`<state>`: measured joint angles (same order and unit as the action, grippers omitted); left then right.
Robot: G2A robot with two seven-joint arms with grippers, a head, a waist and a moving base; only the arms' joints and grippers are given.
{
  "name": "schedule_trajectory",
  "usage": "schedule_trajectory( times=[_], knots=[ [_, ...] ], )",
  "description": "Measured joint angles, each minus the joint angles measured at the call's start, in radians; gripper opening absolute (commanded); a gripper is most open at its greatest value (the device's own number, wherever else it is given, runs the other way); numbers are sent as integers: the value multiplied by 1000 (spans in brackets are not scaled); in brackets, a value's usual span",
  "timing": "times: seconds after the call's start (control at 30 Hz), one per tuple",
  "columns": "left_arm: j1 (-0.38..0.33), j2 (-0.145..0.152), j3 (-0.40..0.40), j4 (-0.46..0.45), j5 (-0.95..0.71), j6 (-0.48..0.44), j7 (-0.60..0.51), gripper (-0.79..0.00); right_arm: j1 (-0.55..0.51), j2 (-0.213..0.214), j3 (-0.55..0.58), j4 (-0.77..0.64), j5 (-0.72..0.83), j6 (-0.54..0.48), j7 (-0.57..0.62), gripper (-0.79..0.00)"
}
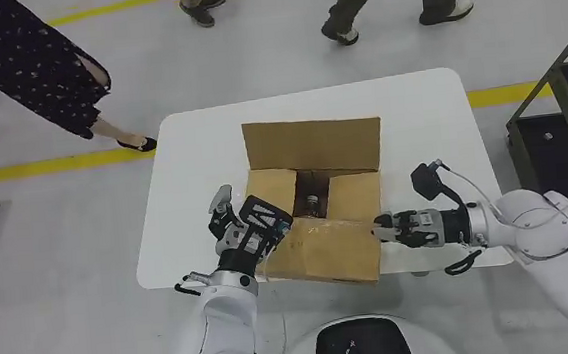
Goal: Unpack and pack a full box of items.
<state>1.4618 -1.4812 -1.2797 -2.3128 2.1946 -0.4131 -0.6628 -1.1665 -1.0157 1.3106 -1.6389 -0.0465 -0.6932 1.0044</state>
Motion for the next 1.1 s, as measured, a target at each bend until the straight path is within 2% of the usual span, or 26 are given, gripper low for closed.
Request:
schedule_trajectory(
  times=[0.13,0.27,0.43,0.6,0.83,1.0,1.1],
  knots=[
    [0,0,0,0,0,0,0,0,16,1,-3,-9,-45,-22,-36,-785],
    [1,1,-9,-2,-3,21,17,0,21,2,23,-45,-154,-67,-131,-785],
    [-19,-1,-34,-22,-46,60,6,0,-4,3,60,-132,-382,-124,-271,-785],
    [-81,-2,-55,-24,-77,47,-36,0,-55,-1,87,-213,-648,-200,-460,-785],
    [-160,-2,-50,27,-92,-30,-127,0,-148,-6,115,-294,-1023,-198,-739,-785],
    [-175,-2,-30,38,-101,-56,-160,0,-208,-4,123,-346,-1266,-161,-917,-785],
    [-174,-1,-20,38,-100,-59,-165,0,-225,-3,121,-350,-1341,-150,-971,-785]
  ],
)
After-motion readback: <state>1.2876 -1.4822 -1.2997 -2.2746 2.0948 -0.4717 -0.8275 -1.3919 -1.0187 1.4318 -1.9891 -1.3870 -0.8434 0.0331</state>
